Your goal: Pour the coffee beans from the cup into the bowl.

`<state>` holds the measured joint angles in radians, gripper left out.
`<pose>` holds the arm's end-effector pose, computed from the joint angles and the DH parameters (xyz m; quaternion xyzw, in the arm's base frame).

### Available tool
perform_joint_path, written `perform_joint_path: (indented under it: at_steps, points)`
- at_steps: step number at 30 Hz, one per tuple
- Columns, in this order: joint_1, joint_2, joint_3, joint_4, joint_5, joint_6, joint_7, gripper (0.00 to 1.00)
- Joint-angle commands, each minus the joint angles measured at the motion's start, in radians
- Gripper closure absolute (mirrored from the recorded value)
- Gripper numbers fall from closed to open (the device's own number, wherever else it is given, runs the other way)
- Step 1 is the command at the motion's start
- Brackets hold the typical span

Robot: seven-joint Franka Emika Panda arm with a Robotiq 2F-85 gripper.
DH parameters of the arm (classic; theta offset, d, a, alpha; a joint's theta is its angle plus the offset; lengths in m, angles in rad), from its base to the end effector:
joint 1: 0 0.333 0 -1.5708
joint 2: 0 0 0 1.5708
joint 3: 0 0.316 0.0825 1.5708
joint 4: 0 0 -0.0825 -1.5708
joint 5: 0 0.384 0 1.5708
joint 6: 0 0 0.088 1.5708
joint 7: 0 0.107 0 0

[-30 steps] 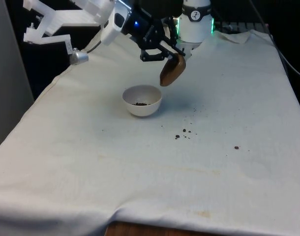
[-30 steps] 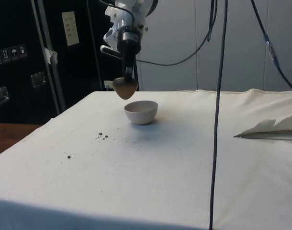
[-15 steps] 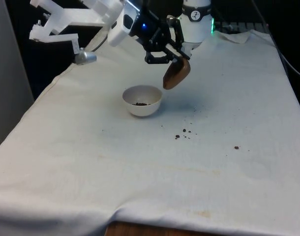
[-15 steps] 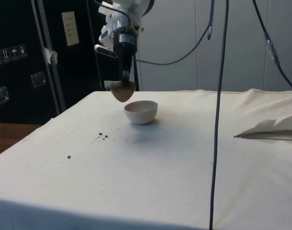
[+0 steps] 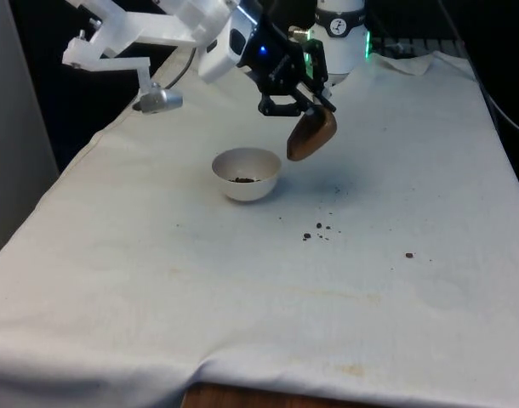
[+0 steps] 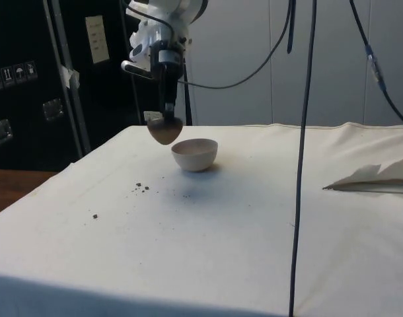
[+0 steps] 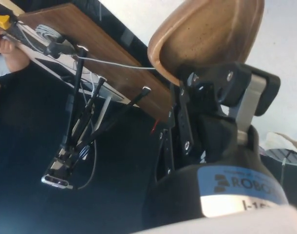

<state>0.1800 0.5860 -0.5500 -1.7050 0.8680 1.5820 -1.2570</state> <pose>0.6058 -0.1136 0.2708 -0.8884 -0.2660 -0.0003 0.3742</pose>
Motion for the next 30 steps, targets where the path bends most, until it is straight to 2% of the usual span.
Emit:
perform_joint_path:
  at_steps: [1, 7, 8, 9, 17, 18, 19, 25, 26, 27, 30]
  points:
    - [0.014, -0.011, -0.006, -0.013, -0.006, 0.027, 0.008, 1.0]
    - [0.014, -0.021, 0.015, -0.026, -0.033, 0.059, 0.02, 1.0]
    - [0.0, -0.008, 0.023, -0.008, -0.027, 0.03, 0.014, 1.0]
    - [0.014, -0.023, 0.018, -0.029, -0.037, 0.062, 0.021, 1.0]
    - [0.012, -0.053, 0.042, -0.081, -0.059, 0.118, 0.02, 1.0]
    - [0.0, -0.046, 0.051, -0.073, -0.057, 0.1, 0.016, 1.0]
    - [0.012, -0.06, 0.047, -0.093, -0.064, 0.131, 0.02, 1.0]
    - [0.012, -0.079, 0.067, -0.12, -0.079, 0.169, 0.027, 1.0]
    - [0.0, -0.071, 0.074, -0.111, -0.075, 0.148, 0.019, 1.0]
    - [0.012, -0.081, 0.072, -0.123, -0.08, 0.174, 0.029, 1.0]
    - [0.011, -0.086, 0.088, -0.128, -0.09, 0.194, 0.041, 1.0]
